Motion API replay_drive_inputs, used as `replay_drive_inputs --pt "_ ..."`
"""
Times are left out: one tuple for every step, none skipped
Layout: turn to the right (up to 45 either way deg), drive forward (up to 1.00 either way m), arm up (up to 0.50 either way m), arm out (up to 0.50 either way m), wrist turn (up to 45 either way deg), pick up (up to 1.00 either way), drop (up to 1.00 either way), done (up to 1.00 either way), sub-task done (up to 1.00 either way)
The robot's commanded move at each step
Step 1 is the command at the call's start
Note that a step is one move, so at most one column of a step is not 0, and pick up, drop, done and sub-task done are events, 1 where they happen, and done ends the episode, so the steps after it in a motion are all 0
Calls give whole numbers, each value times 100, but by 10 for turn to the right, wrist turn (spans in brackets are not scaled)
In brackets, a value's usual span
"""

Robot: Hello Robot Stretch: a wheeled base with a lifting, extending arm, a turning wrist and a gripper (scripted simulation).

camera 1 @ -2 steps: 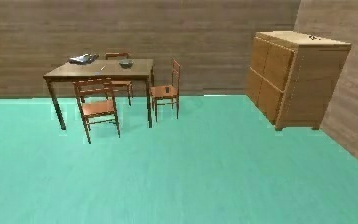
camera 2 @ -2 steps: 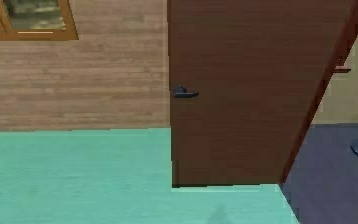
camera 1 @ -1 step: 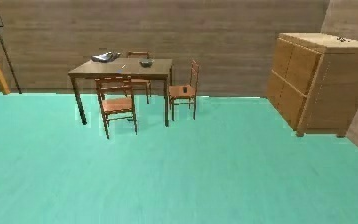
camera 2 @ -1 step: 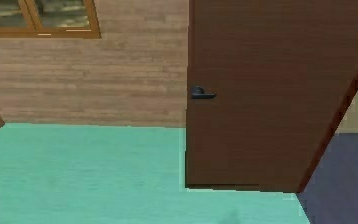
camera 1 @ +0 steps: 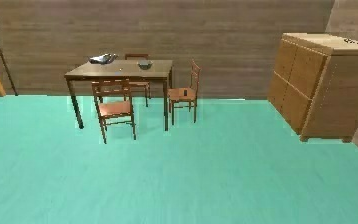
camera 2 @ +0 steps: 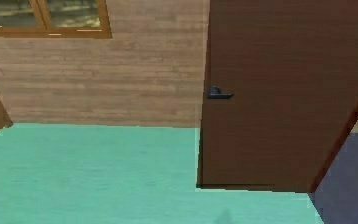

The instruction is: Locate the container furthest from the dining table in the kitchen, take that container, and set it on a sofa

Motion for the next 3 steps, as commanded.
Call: replay_drive_inputs --pt "-450 0 0 0 0 0 0 0 0" --pt "-210 0 0 0 0 0 0 0 0" --pt "0 100 0 0 0 0 0 0 0"
